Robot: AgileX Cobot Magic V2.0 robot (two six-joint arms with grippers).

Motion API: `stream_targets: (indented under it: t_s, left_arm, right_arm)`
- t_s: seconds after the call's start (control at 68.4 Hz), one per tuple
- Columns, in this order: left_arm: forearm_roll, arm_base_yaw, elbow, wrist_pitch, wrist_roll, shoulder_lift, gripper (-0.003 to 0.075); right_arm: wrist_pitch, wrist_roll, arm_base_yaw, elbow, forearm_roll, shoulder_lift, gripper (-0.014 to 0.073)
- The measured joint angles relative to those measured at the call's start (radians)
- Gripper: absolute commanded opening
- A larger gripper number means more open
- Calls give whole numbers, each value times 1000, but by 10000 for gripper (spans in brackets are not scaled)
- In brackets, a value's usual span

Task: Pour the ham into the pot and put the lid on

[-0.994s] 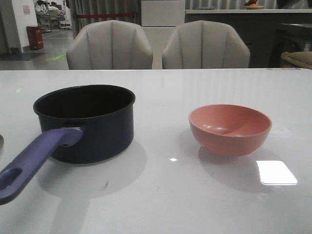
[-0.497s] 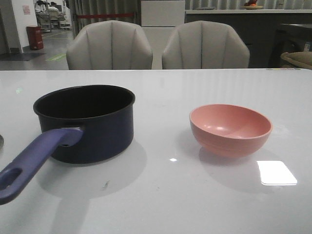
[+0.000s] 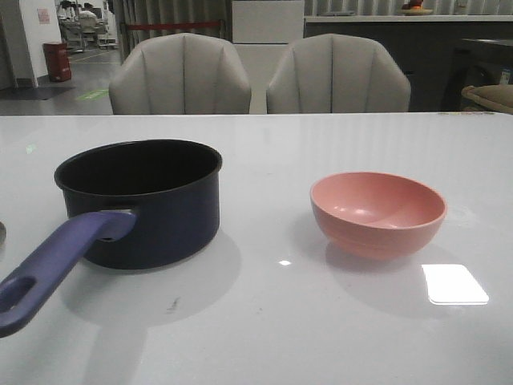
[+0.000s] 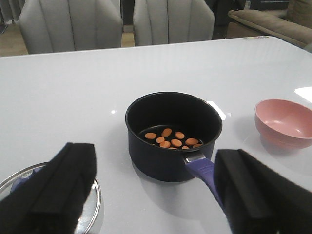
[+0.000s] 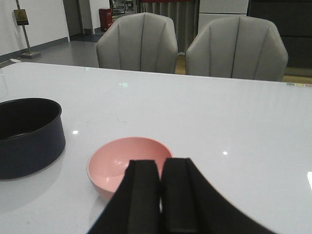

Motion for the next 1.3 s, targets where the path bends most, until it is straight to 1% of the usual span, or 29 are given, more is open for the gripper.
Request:
stream_targets:
  t_s: [0.073, 0.219, 0.336, 0.453, 0.57, 0.628, 0.716, 0.833, 0.95, 1.067, 1.301]
  left_arm:
    - [37, 0, -48, 8, -53, 73, 692]
    - [196, 0, -165, 51, -191, 267, 691]
    - [329, 0, -269, 127, -299, 449, 691]
    - [360, 5, -361, 203, -354, 608, 691]
    - [351, 60, -427, 246, -377, 767, 691]
    - [335, 96, -448, 256, -379, 817, 691]
    - [296, 181, -489, 294, -366, 899, 691]
    - [196, 312, -559, 373, -274, 1007, 691]
    - [68, 413, -608, 411, -166, 1109, 691]
    - [20, 443, -637, 417, -124, 1200, 691]
    - [9, 443, -669, 414, -111, 1366, 691]
  right_arm:
    - [2, 0, 0, 0, 0, 0, 162]
    - [2, 0, 0, 0, 0, 0, 162]
    - [2, 0, 0, 0, 0, 0, 162]
    - [2, 0, 0, 0, 0, 0, 162]
    - [2, 0, 0, 0, 0, 0, 162]
    - [2, 0, 0, 0, 0, 0, 162]
    - [2, 0, 0, 0, 0, 0, 162]
    - [2, 0, 0, 0, 0, 0, 162]
    - [2, 0, 0, 0, 0, 0, 162]
    - [2, 0, 0, 0, 0, 0, 162]
    - [2, 0, 0, 0, 0, 0, 162]
